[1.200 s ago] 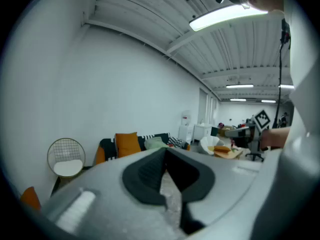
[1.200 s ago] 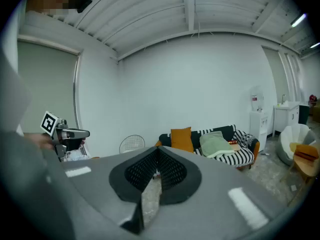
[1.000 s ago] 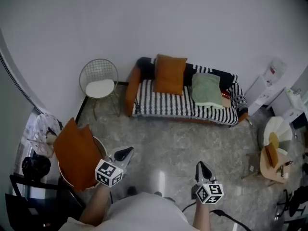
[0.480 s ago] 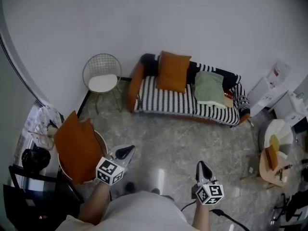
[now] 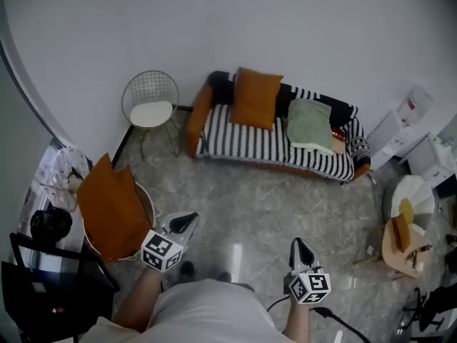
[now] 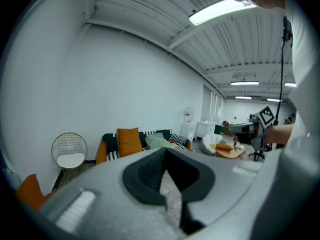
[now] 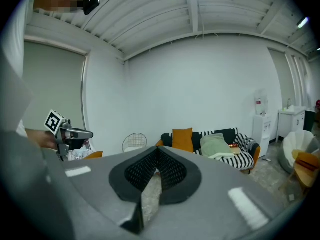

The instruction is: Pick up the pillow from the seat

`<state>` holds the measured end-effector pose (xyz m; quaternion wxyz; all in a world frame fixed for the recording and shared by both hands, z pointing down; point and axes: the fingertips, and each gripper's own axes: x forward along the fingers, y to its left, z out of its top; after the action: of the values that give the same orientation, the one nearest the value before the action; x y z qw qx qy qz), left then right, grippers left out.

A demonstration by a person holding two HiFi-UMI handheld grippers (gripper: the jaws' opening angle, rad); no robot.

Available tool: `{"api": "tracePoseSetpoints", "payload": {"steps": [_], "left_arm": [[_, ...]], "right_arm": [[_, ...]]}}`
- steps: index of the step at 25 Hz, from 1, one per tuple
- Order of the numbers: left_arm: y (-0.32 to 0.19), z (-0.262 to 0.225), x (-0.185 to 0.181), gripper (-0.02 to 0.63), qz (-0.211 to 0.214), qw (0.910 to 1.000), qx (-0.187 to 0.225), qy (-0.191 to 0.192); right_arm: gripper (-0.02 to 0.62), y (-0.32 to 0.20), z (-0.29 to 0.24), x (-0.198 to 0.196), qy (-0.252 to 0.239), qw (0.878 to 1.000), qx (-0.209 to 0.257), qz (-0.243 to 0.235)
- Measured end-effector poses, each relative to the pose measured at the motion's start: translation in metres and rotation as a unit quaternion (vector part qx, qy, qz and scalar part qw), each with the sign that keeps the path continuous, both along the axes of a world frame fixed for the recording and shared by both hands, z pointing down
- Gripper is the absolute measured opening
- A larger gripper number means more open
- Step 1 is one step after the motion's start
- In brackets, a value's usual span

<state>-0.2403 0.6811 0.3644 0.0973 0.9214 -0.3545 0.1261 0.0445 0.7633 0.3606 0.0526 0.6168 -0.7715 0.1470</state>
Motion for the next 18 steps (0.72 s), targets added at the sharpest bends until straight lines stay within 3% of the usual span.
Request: {"api": "tracePoseSetpoints", "payload": {"steps": [7,18], "left_arm": [[0.013,0.001,0.03,-0.002,-0.021,0.9998,0.002,0.004],[0.027,0.016,0.067,-0.002,-0.019,0.9997,-0.015,-0.001]], "right_arm": [[0.005,0.012,0.015,0.034,-0.001,1.0,-0.016,-0.013],[0.005,0.023,0.035,0.061,-0.015,0.999,-0.036,-0.017]]}}
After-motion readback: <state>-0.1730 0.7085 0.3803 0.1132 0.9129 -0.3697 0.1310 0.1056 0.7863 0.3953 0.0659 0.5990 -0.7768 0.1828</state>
